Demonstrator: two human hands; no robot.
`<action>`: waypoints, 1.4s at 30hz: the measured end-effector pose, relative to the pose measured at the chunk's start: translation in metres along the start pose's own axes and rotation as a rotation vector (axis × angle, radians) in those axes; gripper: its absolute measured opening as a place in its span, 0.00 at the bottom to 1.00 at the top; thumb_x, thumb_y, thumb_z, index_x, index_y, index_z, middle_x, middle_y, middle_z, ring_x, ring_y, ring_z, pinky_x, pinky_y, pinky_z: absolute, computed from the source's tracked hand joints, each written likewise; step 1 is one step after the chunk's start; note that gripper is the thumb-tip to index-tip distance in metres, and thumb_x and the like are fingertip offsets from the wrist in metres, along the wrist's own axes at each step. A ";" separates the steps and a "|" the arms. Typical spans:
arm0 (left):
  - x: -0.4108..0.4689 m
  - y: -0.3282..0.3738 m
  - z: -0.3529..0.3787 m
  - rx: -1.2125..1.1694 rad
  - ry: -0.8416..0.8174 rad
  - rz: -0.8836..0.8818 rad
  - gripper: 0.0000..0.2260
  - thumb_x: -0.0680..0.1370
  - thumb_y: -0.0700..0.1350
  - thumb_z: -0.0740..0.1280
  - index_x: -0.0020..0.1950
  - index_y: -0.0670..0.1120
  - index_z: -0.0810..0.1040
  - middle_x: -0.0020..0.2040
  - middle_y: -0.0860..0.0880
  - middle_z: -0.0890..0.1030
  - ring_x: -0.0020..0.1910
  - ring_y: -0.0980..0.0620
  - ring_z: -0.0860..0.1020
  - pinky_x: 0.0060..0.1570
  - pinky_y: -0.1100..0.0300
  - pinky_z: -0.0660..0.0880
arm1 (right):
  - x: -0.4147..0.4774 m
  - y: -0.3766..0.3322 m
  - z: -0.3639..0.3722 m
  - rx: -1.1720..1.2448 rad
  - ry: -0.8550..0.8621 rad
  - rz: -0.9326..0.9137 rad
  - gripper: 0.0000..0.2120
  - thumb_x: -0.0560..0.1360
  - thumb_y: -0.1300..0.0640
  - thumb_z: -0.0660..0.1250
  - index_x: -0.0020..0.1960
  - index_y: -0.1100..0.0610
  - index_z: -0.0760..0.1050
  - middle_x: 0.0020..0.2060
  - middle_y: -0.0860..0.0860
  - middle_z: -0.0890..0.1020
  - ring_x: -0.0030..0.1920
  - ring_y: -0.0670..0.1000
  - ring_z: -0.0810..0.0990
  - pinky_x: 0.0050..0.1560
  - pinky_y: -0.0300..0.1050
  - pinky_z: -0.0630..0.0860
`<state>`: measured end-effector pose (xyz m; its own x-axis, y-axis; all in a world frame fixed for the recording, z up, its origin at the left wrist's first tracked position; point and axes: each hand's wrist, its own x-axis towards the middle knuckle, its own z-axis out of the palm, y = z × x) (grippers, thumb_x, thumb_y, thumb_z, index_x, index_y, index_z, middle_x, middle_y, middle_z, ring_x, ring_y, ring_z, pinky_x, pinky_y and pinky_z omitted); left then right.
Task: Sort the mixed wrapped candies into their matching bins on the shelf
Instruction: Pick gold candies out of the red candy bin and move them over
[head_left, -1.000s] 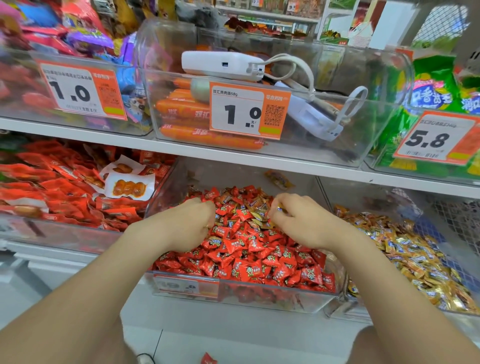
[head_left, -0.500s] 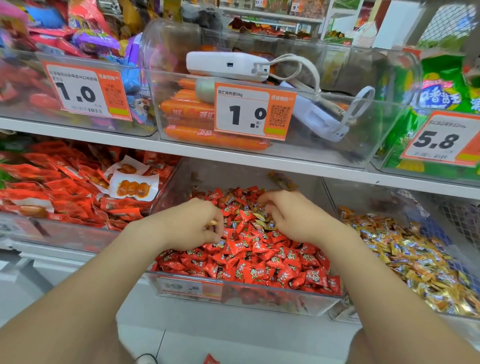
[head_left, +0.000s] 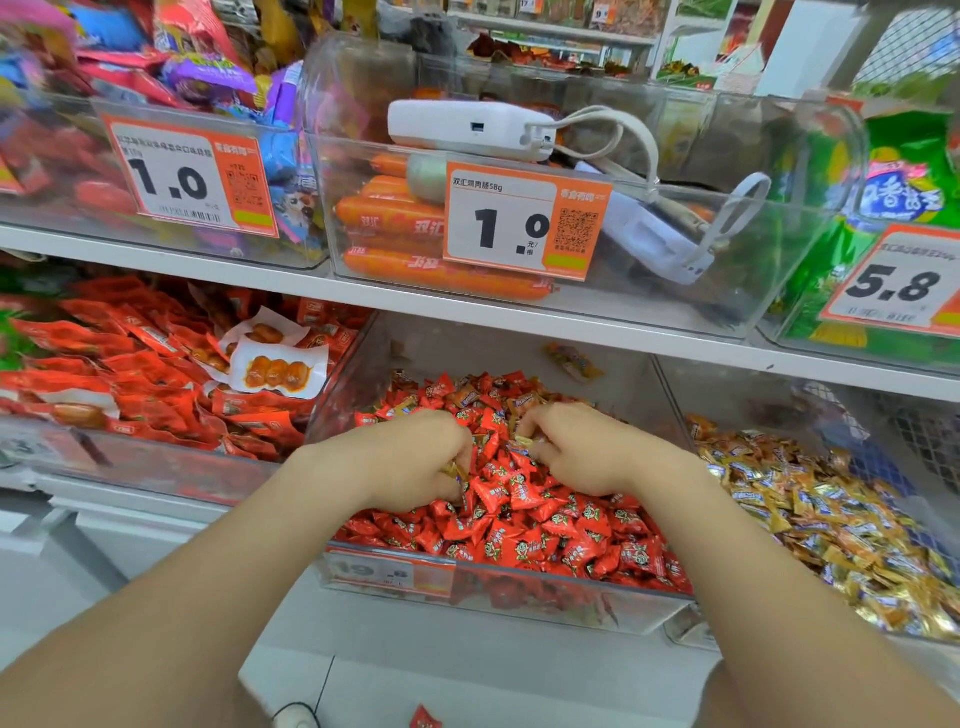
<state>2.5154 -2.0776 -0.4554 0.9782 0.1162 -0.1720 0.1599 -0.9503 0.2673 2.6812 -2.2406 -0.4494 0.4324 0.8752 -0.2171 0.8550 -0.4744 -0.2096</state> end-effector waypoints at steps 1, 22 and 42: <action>-0.002 -0.002 0.000 -0.028 0.017 0.002 0.07 0.82 0.50 0.71 0.56 0.50 0.78 0.54 0.50 0.78 0.55 0.51 0.74 0.57 0.53 0.74 | -0.001 0.002 -0.001 0.038 0.026 0.004 0.12 0.85 0.54 0.63 0.68 0.52 0.76 0.59 0.51 0.82 0.52 0.50 0.80 0.53 0.46 0.75; 0.039 -0.004 -0.010 -0.059 0.259 -0.115 0.10 0.85 0.49 0.62 0.53 0.55 0.83 0.45 0.51 0.82 0.41 0.49 0.81 0.49 0.50 0.81 | -0.019 0.013 -0.016 0.220 0.317 0.167 0.24 0.84 0.40 0.62 0.52 0.62 0.80 0.33 0.52 0.75 0.38 0.54 0.77 0.36 0.47 0.67; 0.045 0.003 -0.003 0.017 0.138 -0.158 0.06 0.79 0.53 0.74 0.48 0.52 0.81 0.43 0.57 0.75 0.50 0.49 0.80 0.47 0.57 0.73 | -0.014 0.014 -0.017 0.201 0.246 0.183 0.16 0.76 0.42 0.69 0.43 0.55 0.77 0.38 0.51 0.81 0.40 0.52 0.79 0.41 0.47 0.76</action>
<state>2.5606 -2.0743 -0.4595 0.9503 0.3012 -0.0787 0.3113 -0.9217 0.2315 2.6916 -2.2578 -0.4325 0.6503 0.7588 -0.0376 0.6939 -0.6134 -0.3772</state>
